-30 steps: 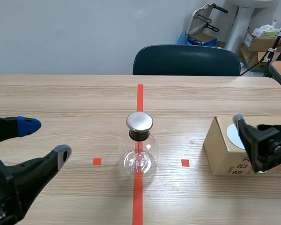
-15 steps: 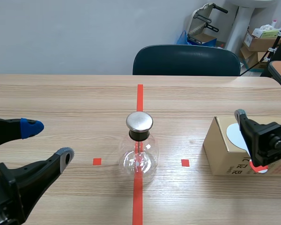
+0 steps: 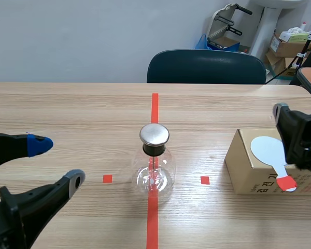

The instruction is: Do the electroscope experiment

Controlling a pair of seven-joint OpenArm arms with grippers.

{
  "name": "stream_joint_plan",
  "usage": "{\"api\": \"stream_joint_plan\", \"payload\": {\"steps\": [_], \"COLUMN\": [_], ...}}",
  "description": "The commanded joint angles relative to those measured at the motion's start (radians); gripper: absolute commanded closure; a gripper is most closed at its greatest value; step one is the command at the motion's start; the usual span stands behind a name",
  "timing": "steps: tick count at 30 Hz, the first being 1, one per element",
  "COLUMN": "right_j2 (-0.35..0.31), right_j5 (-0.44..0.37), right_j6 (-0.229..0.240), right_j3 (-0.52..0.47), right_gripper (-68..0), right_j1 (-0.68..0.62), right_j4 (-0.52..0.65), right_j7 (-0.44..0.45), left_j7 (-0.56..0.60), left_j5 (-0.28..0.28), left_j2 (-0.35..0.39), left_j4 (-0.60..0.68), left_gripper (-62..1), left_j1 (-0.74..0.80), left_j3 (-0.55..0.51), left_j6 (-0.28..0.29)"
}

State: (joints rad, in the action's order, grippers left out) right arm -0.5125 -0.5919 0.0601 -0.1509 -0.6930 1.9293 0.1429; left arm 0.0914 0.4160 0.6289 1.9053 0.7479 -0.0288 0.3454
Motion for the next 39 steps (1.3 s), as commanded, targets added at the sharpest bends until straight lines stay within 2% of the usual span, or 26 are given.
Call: {"api": "stream_joint_plan", "payload": {"steps": [1,3,10,13,15,20,24,27,29,32,36,39], "right_j2": [-0.008,-0.008,-0.008,-0.008,-0.008,-0.008,-0.008,-0.007,-0.003,0.043,0.142,0.197], "right_j5": [-0.029,-0.053,-0.051,-0.018,0.042,0.328,0.542,0.741,0.88,1.093,1.334,1.462], "right_j6": [-0.001,-0.001,0.0,0.0,0.013,0.089,0.143,0.148,0.145,0.108,-0.01,-0.104], "right_j3": [-0.027,-0.036,-0.038,-0.038,-0.038,-0.038,-0.038,-0.029,-0.015,-0.003,-0.003,-0.003], "right_gripper": [-67.9,-67.9,-67.9,-67.9,-67.9,-67.9,-67.9,-67.9,-67.9,-67.9,-67.9,-67.9], "right_j1": [0.009,0.009,0.009,0.009,0.008,-0.021,-0.069,-0.116,-0.149,-0.187,-0.208,-0.208], "right_j4": [0.022,0.022,0.022,0.022,0.022,0.023,0.023,0.023,0.023,0.02,-0.01,-0.063], "right_j7": [0.012,0.012,0.008,0.008,0.008,0.017,0.116,0.193,0.214,0.216,0.22,0.232], "left_j7": [0.035,0.058,0.086,0.091,0.095,0.104,0.118,0.143,0.146,0.143,0.145,0.149], "left_j5": [0.005,-0.01,-0.047,-0.075,-0.097,-0.156,-0.19,-0.218,-0.223,-0.223,-0.224,-0.227], "left_j2": [0.024,0.05,0.126,0.153,0.171,0.226,0.266,0.291,0.302,0.306,0.306,0.306], "left_j4": [0.02,0.02,0.02,0.02,0.019,0.018,0.014,0.005,0.005,0.005,0.005,0.005], "left_gripper": [-49.1,-49.1,-49.1,-49.3,-49.5,-53.2,-53.2,-53.2,-53.2,-53.2,-53.2,-53.2], "left_j1": [-0.003,-0.003,-0.024,-0.043,-0.055,-0.097,-0.137,-0.163,-0.171,-0.186,-0.186,-0.186], "left_j3": [0.02,0.035,0.069,0.089,0.109,0.183,0.251,0.293,0.314,0.326,0.327,0.333], "left_j6": [0.006,0.006,0.001,0.002,0.002,0.002,-0.003,-0.025,-0.046,-0.047,-0.046,-0.044]}}
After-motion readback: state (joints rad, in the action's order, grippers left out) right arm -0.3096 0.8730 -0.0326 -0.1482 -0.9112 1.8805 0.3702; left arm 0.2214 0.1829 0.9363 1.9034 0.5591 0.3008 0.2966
